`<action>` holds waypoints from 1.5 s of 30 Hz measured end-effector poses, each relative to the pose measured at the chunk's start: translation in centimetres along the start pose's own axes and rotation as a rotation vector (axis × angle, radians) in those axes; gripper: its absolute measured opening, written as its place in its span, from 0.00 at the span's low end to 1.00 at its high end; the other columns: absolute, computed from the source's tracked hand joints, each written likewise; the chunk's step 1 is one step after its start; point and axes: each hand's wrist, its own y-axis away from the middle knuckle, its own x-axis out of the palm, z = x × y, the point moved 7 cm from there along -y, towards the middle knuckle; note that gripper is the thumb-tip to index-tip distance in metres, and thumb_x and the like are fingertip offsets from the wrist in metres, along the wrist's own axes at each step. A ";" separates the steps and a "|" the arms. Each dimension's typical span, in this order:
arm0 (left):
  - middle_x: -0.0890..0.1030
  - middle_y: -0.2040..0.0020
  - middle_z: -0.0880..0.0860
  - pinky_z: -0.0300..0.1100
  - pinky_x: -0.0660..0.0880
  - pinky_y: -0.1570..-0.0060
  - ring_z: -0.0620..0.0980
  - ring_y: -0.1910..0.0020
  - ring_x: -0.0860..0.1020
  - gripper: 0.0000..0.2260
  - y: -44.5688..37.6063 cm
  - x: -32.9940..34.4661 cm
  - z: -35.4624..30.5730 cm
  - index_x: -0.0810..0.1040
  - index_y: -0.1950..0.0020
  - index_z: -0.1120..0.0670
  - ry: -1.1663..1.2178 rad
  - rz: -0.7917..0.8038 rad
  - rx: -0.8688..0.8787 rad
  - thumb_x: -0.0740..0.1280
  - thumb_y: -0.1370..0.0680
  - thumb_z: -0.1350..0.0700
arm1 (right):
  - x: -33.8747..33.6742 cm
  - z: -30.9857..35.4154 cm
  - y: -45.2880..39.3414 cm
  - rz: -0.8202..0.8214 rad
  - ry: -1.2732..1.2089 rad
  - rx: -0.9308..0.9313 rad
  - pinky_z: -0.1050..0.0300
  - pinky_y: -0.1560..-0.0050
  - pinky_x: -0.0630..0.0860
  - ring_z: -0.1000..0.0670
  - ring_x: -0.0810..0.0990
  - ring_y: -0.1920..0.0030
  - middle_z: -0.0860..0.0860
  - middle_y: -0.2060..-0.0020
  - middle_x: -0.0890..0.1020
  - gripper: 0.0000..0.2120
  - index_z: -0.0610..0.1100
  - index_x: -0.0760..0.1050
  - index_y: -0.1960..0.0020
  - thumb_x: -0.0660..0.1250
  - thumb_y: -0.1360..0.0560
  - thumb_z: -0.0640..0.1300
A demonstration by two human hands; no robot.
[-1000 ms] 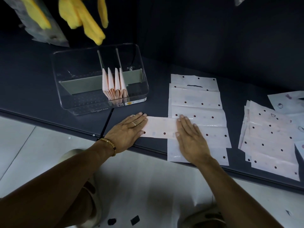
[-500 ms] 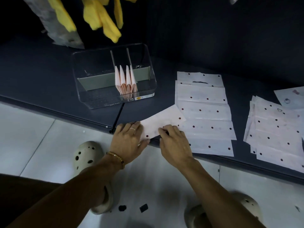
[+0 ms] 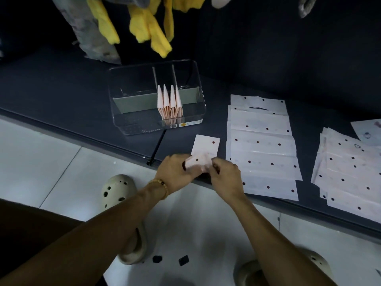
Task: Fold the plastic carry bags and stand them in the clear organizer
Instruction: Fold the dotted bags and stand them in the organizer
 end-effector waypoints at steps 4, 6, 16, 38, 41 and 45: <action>0.80 0.62 0.49 0.28 0.70 0.65 0.47 0.62 0.76 0.09 -1.1 0.9 1.3 0.80 0.58 0.60 0.087 0.060 -0.117 0.69 0.24 0.55 | -0.3 -1.9 -1.6 0.012 -0.183 0.219 0.59 0.57 0.77 0.54 0.79 0.60 0.54 0.61 0.80 0.07 0.47 0.75 0.60 0.70 0.25 0.45; 0.75 0.68 0.51 0.32 0.66 0.68 0.47 0.67 0.72 0.13 -1.7 1.0 1.9 0.76 0.65 0.60 0.003 0.014 -0.190 0.67 0.23 0.55 | -0.2 -2.4 -1.8 -0.018 -0.206 0.282 0.63 0.57 0.76 0.55 0.79 0.59 0.55 0.61 0.80 0.05 0.48 0.76 0.59 0.72 0.27 0.45; 0.82 0.60 0.51 0.43 0.77 0.61 0.52 0.62 0.78 0.11 -3.4 1.4 2.4 0.81 0.59 0.51 -0.258 -0.061 -0.345 0.68 0.26 0.45 | 0.0 -2.7 -4.3 0.035 -0.060 0.340 0.64 0.60 0.70 0.54 0.76 0.62 0.56 0.67 0.77 0.06 0.48 0.78 0.61 0.70 0.25 0.47; 0.71 0.39 0.57 0.47 0.71 0.42 0.55 0.42 0.70 0.15 -2.9 2.8 0.0 0.74 0.37 0.57 -0.604 -0.023 0.218 0.59 0.20 0.52 | -0.9 -2.0 0.9 -0.171 0.487 -0.175 0.45 0.33 0.66 0.43 0.71 0.32 0.43 0.34 0.75 0.18 0.39 0.74 0.35 0.62 0.21 0.46; 0.72 0.40 0.57 0.48 0.71 0.43 0.56 0.43 0.70 0.14 -2.7 2.7 -0.3 0.74 0.39 0.58 -0.628 -0.034 0.216 0.60 0.21 0.52 | 0.3 -3.4 1.4 -0.082 0.452 -0.143 0.46 0.26 0.54 0.46 0.59 0.25 0.46 0.26 0.65 0.22 0.40 0.67 0.28 0.58 0.19 0.47; 0.69 0.30 0.55 0.50 0.60 0.32 0.56 0.32 0.64 0.18 -2.9 3.3 -1.2 0.71 0.32 0.57 -0.742 0.000 0.340 0.58 0.20 0.52 | 0.6 -4.0 1.1 -0.053 0.431 -0.120 0.49 0.24 0.47 0.48 0.54 0.23 0.48 0.24 0.60 0.24 0.43 0.63 0.25 0.56 0.19 0.51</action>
